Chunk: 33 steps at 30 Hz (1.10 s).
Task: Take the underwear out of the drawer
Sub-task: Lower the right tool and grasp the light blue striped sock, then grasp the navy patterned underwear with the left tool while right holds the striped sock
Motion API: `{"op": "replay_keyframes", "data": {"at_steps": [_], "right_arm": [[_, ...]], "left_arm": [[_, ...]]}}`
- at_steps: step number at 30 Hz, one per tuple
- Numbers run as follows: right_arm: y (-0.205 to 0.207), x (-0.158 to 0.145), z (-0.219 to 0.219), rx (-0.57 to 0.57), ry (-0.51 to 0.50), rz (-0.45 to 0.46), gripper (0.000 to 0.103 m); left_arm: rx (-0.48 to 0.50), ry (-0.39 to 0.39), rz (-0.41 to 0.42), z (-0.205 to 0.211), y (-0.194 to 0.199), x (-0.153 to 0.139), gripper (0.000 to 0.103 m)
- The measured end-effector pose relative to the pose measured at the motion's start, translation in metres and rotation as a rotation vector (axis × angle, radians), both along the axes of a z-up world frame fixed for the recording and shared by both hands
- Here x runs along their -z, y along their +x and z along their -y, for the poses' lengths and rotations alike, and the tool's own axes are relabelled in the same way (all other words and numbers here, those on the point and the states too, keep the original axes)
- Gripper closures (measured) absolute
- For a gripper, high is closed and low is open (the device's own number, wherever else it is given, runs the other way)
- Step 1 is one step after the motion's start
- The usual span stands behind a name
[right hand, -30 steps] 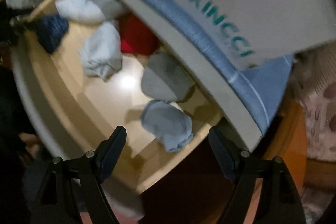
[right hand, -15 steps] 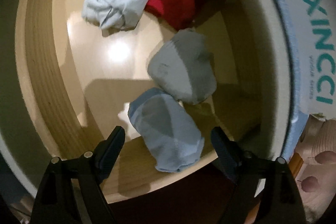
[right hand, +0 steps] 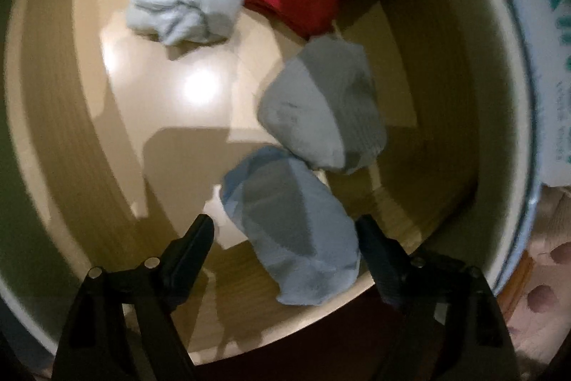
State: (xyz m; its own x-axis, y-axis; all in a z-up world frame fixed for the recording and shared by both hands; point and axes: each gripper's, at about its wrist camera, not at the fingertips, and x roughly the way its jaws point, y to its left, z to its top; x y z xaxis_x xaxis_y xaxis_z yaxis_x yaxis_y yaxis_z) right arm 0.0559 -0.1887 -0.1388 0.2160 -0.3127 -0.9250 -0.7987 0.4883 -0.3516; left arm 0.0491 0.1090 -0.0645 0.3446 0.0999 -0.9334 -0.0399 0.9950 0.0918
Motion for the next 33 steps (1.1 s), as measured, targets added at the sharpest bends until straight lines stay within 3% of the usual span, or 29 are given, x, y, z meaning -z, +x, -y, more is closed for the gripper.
{"op": "replay_keyframes", "data": {"at_steps": [2,6,14,20,24,26,28,33], "right_arm": [[0.006,0.008,0.002,0.012,-0.015,-0.009,0.027],[0.013,0.018,0.003,0.123,0.043,-0.103,0.039],[0.030,0.000,0.022,0.606,0.383,-0.340,0.048],[0.024,0.003,0.022,0.738,0.342,-0.306,0.047],[0.023,0.014,0.035,0.803,0.342,-0.295,0.047],[0.029,0.022,0.034,0.841,0.342,-0.289,0.045],[0.030,0.019,0.037,0.876,0.370,-0.284,0.051],[0.037,0.003,0.054,0.963,0.487,-0.243,0.056]], "left_arm": [[-0.001,0.002,0.001,-0.002,0.000,0.001,0.037],[-0.003,0.006,0.001,-0.004,-0.001,0.002,0.037],[0.020,-0.024,-0.007,-0.010,0.005,0.000,0.037],[0.081,-0.088,-0.069,-0.004,0.015,0.001,0.037],[0.119,-0.136,-0.167,0.008,0.026,0.010,0.035],[0.115,-0.116,-0.194,0.010,0.032,0.015,0.034],[0.111,-0.103,-0.237,0.013,0.040,0.021,0.034],[0.123,-0.058,-0.293,0.022,0.048,0.031,0.032]]}}
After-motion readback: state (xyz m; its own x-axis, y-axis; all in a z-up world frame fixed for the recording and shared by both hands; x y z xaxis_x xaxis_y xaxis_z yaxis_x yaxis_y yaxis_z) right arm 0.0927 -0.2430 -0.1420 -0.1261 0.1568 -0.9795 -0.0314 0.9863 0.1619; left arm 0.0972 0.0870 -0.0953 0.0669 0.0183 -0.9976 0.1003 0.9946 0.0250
